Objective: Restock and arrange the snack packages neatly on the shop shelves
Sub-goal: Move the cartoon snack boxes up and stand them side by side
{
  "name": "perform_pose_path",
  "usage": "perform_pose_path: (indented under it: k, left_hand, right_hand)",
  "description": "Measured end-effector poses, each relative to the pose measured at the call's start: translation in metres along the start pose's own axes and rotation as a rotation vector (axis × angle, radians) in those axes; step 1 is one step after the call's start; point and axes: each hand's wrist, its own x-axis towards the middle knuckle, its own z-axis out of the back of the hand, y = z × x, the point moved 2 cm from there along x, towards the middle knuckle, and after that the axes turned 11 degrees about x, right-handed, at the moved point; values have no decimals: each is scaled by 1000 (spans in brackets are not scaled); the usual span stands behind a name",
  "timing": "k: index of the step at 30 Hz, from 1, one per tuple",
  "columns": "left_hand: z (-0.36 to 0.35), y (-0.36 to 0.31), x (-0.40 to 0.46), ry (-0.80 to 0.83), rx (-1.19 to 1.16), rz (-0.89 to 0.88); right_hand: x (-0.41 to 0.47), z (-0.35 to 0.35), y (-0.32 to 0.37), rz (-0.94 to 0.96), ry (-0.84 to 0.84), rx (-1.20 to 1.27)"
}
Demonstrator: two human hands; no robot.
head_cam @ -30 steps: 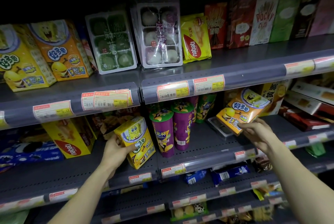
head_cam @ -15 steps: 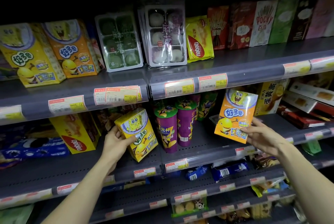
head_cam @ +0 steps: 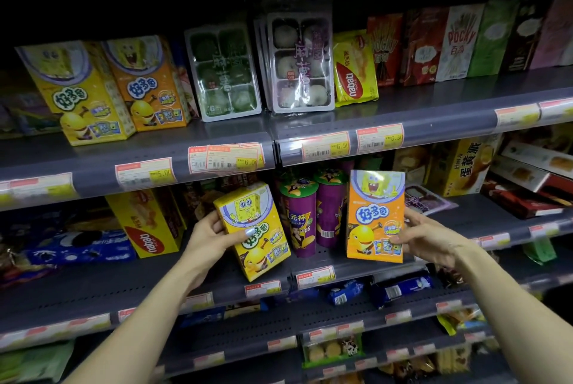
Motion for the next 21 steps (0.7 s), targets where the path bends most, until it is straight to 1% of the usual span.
perform_pose_path:
  k: [6,10,19,21]
  left_hand:
    - [8,-12,-19,164,10,-22]
    - [17,-25,-32,235,12,-44]
    - [54,-71,-57,294,70,-141]
    - [67,-76,-62,284,82,-155]
  right_hand:
    - [-10,-35,-5,-70,146,-58]
    - [-14,-58,-1,-74,225,-79]
    - [-22,-131,23,-6,348,-207]
    - [-22,-146,27,-2,388,-211]
